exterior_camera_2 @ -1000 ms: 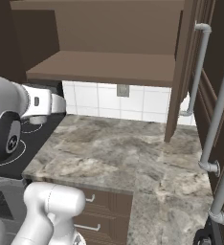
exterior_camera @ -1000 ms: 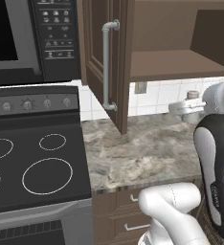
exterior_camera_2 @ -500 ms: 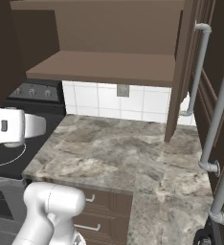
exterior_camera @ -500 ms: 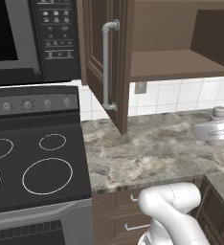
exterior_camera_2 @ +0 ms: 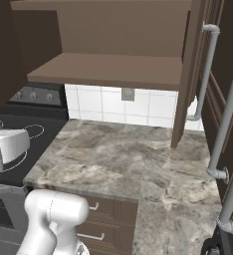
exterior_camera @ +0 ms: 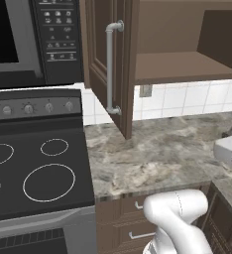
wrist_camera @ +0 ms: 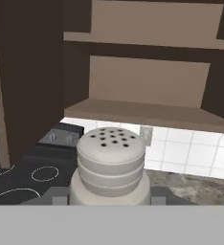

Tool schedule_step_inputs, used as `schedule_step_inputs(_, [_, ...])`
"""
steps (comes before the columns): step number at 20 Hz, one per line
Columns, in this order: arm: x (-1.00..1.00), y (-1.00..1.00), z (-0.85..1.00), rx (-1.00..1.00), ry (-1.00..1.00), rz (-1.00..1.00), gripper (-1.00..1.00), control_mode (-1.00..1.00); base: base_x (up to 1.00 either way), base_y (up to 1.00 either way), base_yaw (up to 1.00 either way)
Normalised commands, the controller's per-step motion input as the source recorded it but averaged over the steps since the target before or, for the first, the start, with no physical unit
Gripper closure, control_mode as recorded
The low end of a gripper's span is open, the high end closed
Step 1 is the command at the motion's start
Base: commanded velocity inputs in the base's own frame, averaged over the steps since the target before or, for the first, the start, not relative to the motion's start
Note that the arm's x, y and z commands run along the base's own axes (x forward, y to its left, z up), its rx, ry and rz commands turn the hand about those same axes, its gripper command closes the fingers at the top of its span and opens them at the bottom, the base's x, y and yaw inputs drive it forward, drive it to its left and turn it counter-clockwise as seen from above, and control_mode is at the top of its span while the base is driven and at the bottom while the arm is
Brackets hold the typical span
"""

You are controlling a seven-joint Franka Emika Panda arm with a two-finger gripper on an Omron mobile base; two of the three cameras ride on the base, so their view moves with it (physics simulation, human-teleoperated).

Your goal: Retrieve the shaker from the cabinet and place it next the steak on a plate on the dining table.

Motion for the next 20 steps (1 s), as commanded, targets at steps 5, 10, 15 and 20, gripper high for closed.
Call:
schedule_step_inputs(5, [-0.34,0.12,0.34,0.00,-0.31,0.02,1.00,-1.00,0.00,0.00,0.00])
schedule_step_inputs(10, [-0.16,0.00,0.14,0.01,-0.05,0.01,1.00,1.00,-0.79,0.00,0.08])
schedule_step_inputs(15, [0.00,0.00,0.00,0.00,0.00,0.00,1.00,1.00,-0.98,0.62,0.19])
schedule_step_inputs(20, [0.00,0.00,0.00,0.00,0.00,0.00,1.00,1.00,-0.48,0.91,0.71])
